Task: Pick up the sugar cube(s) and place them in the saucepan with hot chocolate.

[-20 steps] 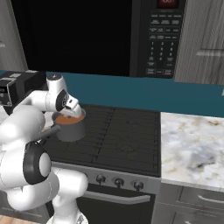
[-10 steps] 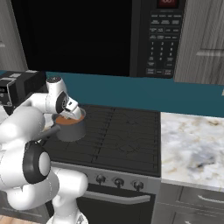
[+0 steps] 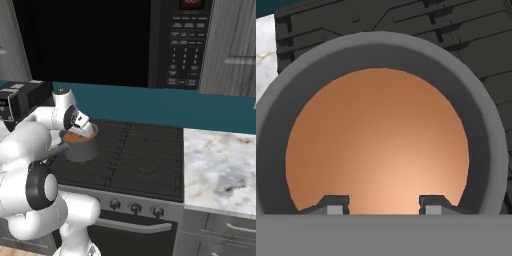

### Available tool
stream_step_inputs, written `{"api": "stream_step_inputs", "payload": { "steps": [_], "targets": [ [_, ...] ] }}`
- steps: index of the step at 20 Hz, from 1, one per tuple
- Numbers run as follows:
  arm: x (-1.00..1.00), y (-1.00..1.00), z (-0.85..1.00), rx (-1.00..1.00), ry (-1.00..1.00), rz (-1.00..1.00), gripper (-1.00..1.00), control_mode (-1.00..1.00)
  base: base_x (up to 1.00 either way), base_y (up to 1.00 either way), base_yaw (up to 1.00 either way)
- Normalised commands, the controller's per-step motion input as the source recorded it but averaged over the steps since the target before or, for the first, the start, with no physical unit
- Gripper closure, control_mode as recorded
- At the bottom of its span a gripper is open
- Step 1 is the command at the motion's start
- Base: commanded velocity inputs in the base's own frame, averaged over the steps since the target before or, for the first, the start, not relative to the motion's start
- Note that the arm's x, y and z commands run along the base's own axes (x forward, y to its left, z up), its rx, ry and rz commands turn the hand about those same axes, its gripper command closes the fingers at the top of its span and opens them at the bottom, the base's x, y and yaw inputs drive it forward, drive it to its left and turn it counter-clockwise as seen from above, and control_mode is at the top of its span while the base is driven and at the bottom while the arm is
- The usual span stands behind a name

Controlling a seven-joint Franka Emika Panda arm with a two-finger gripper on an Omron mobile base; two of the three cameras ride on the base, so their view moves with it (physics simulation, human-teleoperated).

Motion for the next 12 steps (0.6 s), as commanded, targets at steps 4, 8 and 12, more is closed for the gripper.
{"api": "stream_step_inputs", "payload": {
  "steps": [4,8,12],
  "targets": [
    [0.0,0.0,0.0,0.0,0.0,0.0,-1.0,-1.0,0.0,0.0,0.0],
    [0.0,0.0,0.0,0.0,0.0,0.0,-1.0,-1.0,0.0,0.0,0.0],
    [0.0,0.0,0.02,0.0,0.0,0.0,-1.0,-1.0,0.0,0.0,0.0]
  ]
}}
